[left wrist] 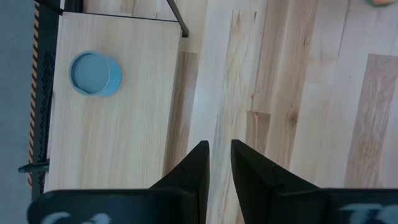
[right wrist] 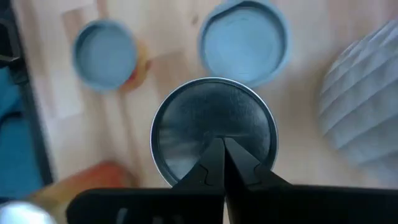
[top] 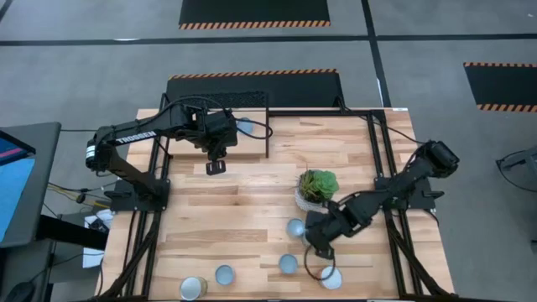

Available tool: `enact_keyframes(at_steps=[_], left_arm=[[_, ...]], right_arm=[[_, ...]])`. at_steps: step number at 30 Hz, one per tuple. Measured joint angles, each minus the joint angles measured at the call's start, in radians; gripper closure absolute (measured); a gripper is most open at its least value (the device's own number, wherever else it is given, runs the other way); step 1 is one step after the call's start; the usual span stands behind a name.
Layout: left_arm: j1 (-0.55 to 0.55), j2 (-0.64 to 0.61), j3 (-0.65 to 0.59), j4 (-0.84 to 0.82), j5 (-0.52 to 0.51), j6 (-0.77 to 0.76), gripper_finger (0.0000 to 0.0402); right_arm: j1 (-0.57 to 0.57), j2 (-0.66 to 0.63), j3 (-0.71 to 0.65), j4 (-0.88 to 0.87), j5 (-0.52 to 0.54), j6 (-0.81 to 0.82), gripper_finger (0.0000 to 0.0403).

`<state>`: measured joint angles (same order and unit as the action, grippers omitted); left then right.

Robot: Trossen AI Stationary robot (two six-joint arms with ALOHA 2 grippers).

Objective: Pick and place cans onto a shelf
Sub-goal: Adjust the canned goods

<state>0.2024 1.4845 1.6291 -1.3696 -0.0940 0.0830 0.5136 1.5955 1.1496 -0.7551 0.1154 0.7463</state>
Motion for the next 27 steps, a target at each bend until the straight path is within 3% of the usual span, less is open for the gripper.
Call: enact_keyframes(at_steps=[9, 16, 27], left_arm=[[0.0, 0.0, 0.0, 0.0, 0.0, 0.01, 0.0347], [0.0, 0.0, 0.001, -0.006, 0.0, 0.026, 0.0347], [0.0, 0.0, 0.001, -0.006, 0.0, 0.026, 0.0347]], right_arm=[[-0.131, 0.075, 0.006, 0.111, -0.035, -0.209, 0.0388], [-0.17, 0.127, 0.036, 0.222, -0.055, -0.356, 0.0391], [-0.137, 0.125, 0.091, 0.179, -0.034, -0.356, 0.039]])
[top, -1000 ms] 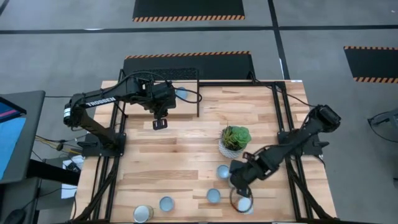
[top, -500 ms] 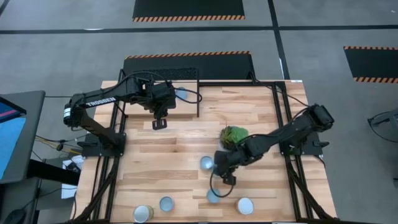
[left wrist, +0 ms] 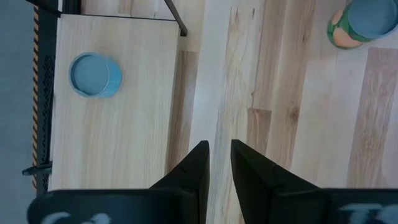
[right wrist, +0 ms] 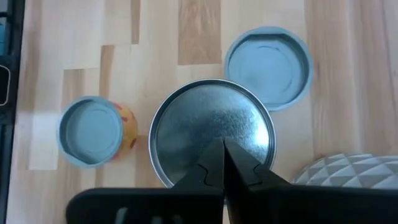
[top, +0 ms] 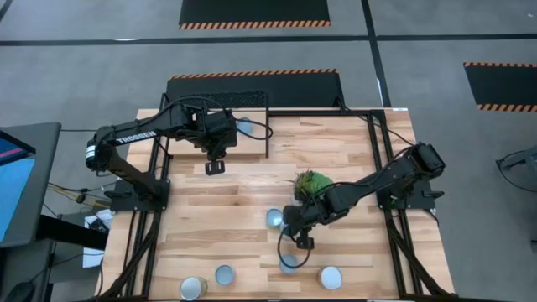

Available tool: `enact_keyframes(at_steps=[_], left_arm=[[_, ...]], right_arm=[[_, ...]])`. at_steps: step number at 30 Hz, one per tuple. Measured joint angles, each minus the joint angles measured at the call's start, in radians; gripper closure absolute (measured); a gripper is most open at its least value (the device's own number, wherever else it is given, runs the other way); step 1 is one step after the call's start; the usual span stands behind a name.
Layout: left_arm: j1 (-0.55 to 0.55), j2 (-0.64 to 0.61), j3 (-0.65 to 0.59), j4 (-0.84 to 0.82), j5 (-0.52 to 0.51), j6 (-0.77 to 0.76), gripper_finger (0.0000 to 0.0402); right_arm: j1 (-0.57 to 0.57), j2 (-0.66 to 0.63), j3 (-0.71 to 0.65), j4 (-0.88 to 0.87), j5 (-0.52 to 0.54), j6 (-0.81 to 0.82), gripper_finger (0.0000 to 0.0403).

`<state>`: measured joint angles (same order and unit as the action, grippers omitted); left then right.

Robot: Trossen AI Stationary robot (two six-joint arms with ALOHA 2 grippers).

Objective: Pick and place cans onto a shelf
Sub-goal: Adjust the canned goods

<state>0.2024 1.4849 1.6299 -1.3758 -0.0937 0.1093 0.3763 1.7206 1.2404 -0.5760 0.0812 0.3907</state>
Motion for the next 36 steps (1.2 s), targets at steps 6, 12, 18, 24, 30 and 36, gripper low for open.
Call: enact_keyframes(at_steps=[6, 12, 18, 24, 30, 36], left_arm=[[0.0, 0.0, 0.0, 0.0, 0.0, 0.0, 0.0347], [0.0, 0.0, 0.0, 0.0, 0.0, -0.017, 0.0347], [0.0, 0.0, 0.0, 0.001, 0.0, -0.021, 0.0347], [0.0, 0.0, 0.0, 0.001, 0.0, -0.026, 0.0347], [0.0, 0.0, 0.0, 0.002, 0.0, -0.026, 0.0347], [0.0, 0.0, 0.0, 0.014, 0.003, -0.021, 0.0347]], right_arm=[[0.062, -0.001, 0.0, 0.006, 0.004, 0.027, 0.0391], [0.104, 0.005, 0.001, 0.06, 0.002, 0.073, 0.039], [0.099, 0.038, 0.005, 0.126, 0.0, 0.07, 0.0391], [0.079, 0.047, 0.006, 0.147, 0.024, 0.037, 0.039], [0.092, 0.051, 0.094, 0.088, 0.076, -0.082, 0.039], [0.147, 0.051, 0.279, -0.131, 0.201, -0.198, 0.0389]])
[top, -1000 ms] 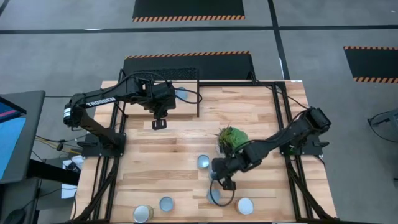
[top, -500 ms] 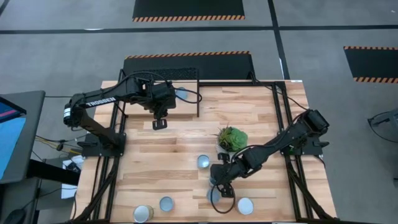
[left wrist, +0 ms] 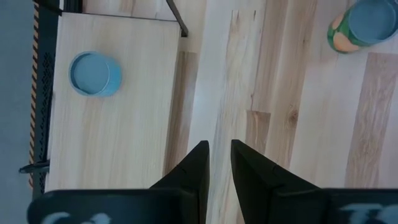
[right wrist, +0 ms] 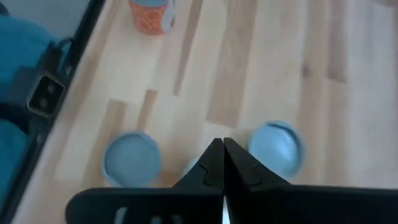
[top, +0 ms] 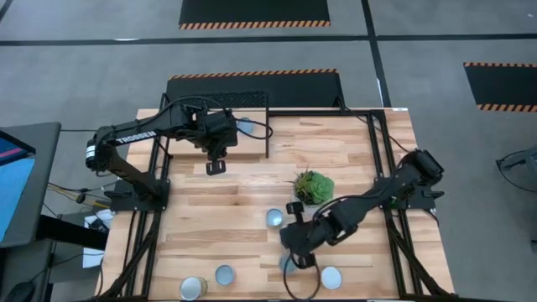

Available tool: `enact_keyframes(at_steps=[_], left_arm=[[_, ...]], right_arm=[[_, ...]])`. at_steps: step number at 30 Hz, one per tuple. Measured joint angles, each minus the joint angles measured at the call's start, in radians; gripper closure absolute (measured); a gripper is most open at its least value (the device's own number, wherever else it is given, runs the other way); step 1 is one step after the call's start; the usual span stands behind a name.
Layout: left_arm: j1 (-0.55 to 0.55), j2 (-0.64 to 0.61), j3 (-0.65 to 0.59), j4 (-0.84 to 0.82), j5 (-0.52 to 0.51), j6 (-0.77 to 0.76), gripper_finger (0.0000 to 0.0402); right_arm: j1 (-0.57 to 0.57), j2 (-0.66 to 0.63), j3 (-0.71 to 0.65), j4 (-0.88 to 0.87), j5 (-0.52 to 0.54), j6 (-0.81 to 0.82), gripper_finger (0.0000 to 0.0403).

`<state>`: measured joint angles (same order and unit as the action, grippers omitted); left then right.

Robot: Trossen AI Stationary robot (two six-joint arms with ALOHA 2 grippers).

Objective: Pick and place cans onto a shelf
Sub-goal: Adjust the canned goods

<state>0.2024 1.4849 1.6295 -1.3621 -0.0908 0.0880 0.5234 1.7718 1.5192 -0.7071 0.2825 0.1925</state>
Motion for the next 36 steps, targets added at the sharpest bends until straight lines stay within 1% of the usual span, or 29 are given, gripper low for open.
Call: enact_keyframes(at_steps=[2, 4, 6, 7, 10, 12, 14, 16, 18, 21, 23, 25, 28, 30, 31, 33, 36], left_arm=[[-0.007, 0.0, 0.0, 0.051, 0.033, -0.011, 0.0347], [-0.027, 0.003, 0.0, 0.121, 0.106, -0.018, 0.0347], [-0.056, 0.008, 0.0, 0.166, 0.171, 0.01, 0.0347], [-0.073, 0.008, 0.0, 0.171, 0.182, 0.026, 0.0347], [-0.124, 0.007, 0.0, 0.184, 0.16, 0.025, 0.0347], [-0.156, 0.008, -0.001, 0.199, 0.151, -0.006, 0.0347], [-0.196, 0.008, -0.003, 0.255, 0.154, -0.042, 0.0347], [-0.239, 0.016, -0.039, 0.376, 0.156, -0.066, 0.0347], [-0.281, 0.028, -0.099, 0.525, 0.157, -0.074, 0.0347], [-0.34, 0.071, -0.181, 0.765, 0.156, -0.085, 0.0347], [-0.376, 0.108, -0.216, 0.809, 0.152, -0.084, 0.0347], [-0.412, 0.155, -0.22, 0.891, 0.114, -0.082, 0.0347], [-0.456, 0.23, -0.22, 0.951, 0.054, -0.075, 0.0347], [-0.473, 0.285, -0.22, 1.018, 0.05, -0.073, 0.0347], [-0.482, 0.306, -0.223, 1.026, 0.049, -0.072, 0.0347], [-0.496, 0.341, -0.221, 1.101, 0.048, -0.051, 0.0347], [-0.504, 0.38, -0.219, 1.162, 0.035, -0.03, 0.0347]], right_arm=[[0.031, -0.001, 0.072, -0.16, 0.043, 0.004, 0.0388], [0.071, -0.002, 0.13, -0.358, 0.077, 0.072, 0.0387], [0.12, -0.002, 0.167, -0.568, 0.09, 0.184, 0.0387], [0.148, -0.005, 0.177, -0.661, 0.09, 0.251, 0.0387], [0.247, -0.026, 0.177, -0.854, 0.109, 0.506, 0.0388], [0.318, -0.055, 0.148, -0.864, 0.139, 0.673, 0.0388], [0.401, -0.099, 0.109, -0.815, 0.184, 0.787, 0.0388], [0.471, -0.131, 0.069, -0.821, 0.272, 0.919, 0.0387], [0.537, -0.14, 0.021, -0.867, 0.328, 1.07, 0.0387], [0.602, -0.154, -0.052, -0.856, 0.344, 1.25, 0.0388], [0.64, -0.153, -0.097, -0.865, 0.344, 1.334, 0.0389], [0.662, -0.148, -0.139, -0.857, 0.344, 1.4, 0.0389], [0.676, -0.147, -0.208, -0.846, 0.341, 1.508, 0.0386], [0.677, -0.147, -0.249, -0.832, 0.345, 1.569, 0.0385], [0.677, -0.147, -0.266, -0.823, 0.345, 1.59, 0.0384], [0.672, -0.147, -0.295, -0.791, 0.346, 1.596, 0.0383], [0.657, -0.147, -0.316, -0.755, 0.346, 1.592, 0.0384]])
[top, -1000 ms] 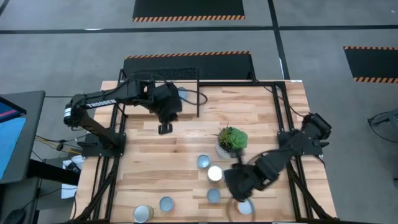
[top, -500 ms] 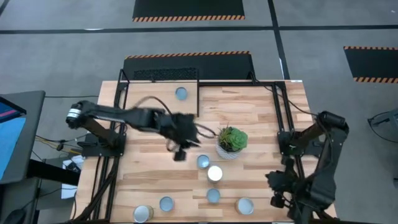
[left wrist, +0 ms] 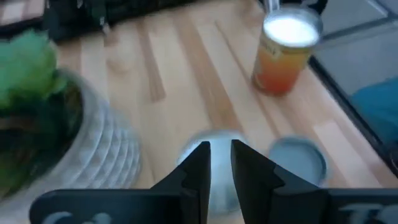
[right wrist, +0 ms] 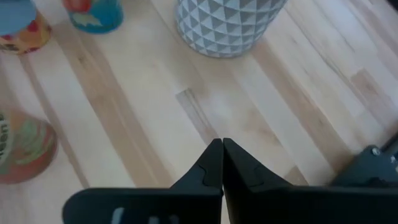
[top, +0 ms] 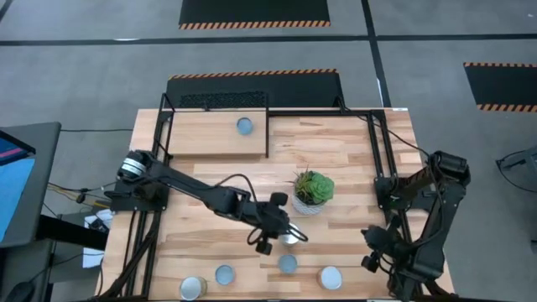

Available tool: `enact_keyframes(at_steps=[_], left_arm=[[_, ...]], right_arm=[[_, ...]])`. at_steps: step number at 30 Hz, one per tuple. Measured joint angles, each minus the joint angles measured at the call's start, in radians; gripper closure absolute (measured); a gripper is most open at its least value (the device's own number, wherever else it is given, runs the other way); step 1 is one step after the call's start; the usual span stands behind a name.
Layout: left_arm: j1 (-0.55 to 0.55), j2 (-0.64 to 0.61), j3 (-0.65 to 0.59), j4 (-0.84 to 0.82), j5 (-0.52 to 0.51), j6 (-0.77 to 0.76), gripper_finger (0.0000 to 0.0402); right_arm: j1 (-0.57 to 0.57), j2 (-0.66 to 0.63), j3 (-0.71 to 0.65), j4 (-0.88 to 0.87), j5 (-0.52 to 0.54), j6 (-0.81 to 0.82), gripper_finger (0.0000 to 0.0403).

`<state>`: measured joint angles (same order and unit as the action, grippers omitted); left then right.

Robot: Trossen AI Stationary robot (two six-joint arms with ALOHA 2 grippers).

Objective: Pick and place cans onto a shelf
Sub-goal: Adjust the canned goods

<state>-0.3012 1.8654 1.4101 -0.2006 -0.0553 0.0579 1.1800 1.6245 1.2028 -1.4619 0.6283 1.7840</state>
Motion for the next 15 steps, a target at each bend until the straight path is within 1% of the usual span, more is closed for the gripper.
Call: enact_keyframes(at_steps=[2, 3, 5, 7, 8, 9, 12, 15], left_arm=[[0.007, 0.024, 0.0, 0.008, -0.024, -0.007, 0.0347], [0.012, 0.028, -0.001, -0.011, -0.055, -0.007, 0.0347], [0.032, 0.037, 0.001, -0.037, -0.14, 0.008, 0.0347], [0.057, 0.038, 0.0, -0.1, -0.249, 0.022, 0.0347], [0.074, 0.04, 0.0, -0.112, -0.284, 0.036, 0.0347], [0.094, 0.04, 0.0, -0.118, -0.294, 0.046, 0.0347], [0.155, 0.04, 0.0, -0.145, -0.257, 0.043, 0.0347], [0.202, 0.04, 0.0, -0.173, -0.258, 0.034, 0.0347]], right_arm=[[-0.017, 0.0, -0.003, 0.011, 0.006, 0.0, 0.0386], [-0.027, 0.0, -0.002, 0.018, 0.007, -0.001, 0.0386], [-0.043, 0.0, -0.002, 0.032, 0.007, -0.008, 0.0386], [-0.058, 0.0, -0.002, 0.057, 0.007, -0.041, 0.0385], [-0.064, 0.0, -0.002, 0.07, 0.007, -0.064, 0.0384], [-0.07, 0.0, -0.002, 0.086, 0.007, -0.087, 0.0383], [-0.092, 0.0, -0.002, 0.138, 0.007, -0.15, 0.0381], [-0.106, 0.0, -0.002, 0.184, 0.007, -0.208, 0.0383]])
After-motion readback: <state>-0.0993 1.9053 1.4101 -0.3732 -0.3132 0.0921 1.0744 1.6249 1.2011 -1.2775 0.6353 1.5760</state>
